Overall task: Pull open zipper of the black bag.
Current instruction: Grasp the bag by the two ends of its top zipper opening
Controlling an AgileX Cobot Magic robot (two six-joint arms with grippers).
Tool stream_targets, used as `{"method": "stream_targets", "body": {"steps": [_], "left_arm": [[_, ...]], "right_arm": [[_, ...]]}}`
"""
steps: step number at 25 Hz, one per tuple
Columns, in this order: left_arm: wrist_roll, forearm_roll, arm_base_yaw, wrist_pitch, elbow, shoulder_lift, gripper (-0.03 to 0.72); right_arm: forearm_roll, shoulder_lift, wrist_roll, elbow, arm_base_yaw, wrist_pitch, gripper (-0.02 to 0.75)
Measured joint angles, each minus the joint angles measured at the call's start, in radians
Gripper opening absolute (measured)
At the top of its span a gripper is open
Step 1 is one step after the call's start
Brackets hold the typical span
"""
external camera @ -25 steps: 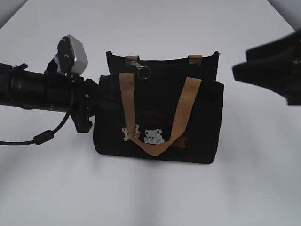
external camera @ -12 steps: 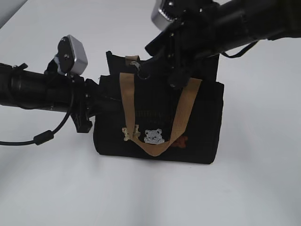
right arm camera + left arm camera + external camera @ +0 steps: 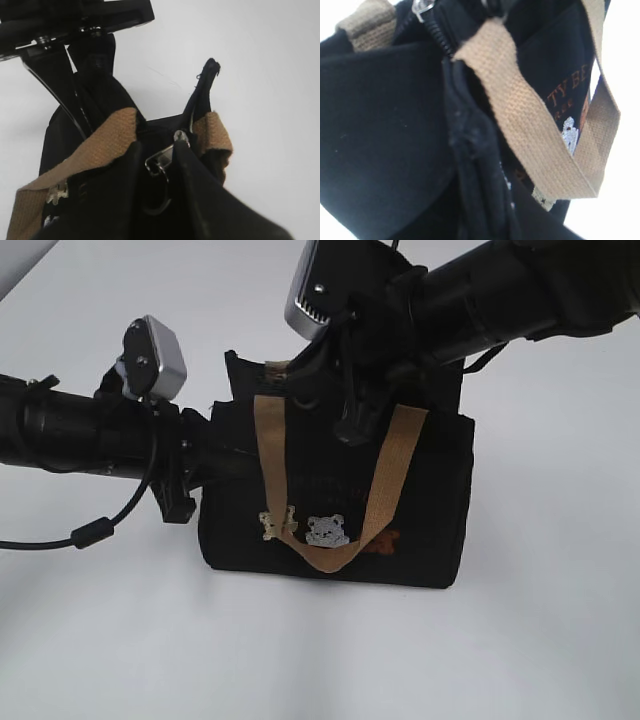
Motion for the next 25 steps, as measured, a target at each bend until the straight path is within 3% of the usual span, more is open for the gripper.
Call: {"method": "stream_targets", "body": {"steps": [3, 12, 17, 23, 25], "left_arm": [[-0.001, 0.002, 0.000, -0.003, 0.000, 0.000, 0.071], [-0.001, -0.007, -0.001, 0.013, -0.005, 0.000, 0.071], [0.000, -0.019, -0.008, 0.035, -0.010, -0.001, 0.071], [0.000, -0.018, -0.009, 0.028, -0.010, -0.001, 0.071], [-0.001, -0.017, -0.009, 0.027, -0.010, -0.001, 0.071]], "right_arm": [[0.000, 0.000, 0.002, 0.000, 0.000, -0.001, 0.018], [-0.016, -0.070, 0.204, 0.000, -0.041, 0.031, 0.003], [-0.053, -0.105, 0.392, 0.002, -0.154, 0.188, 0.003], [-0.253, -0.136, 0.782, 0.002, -0.358, 0.426, 0.002], [-0.270, -0.137, 0.867, 0.001, -0.392, 0.466, 0.002]]}}
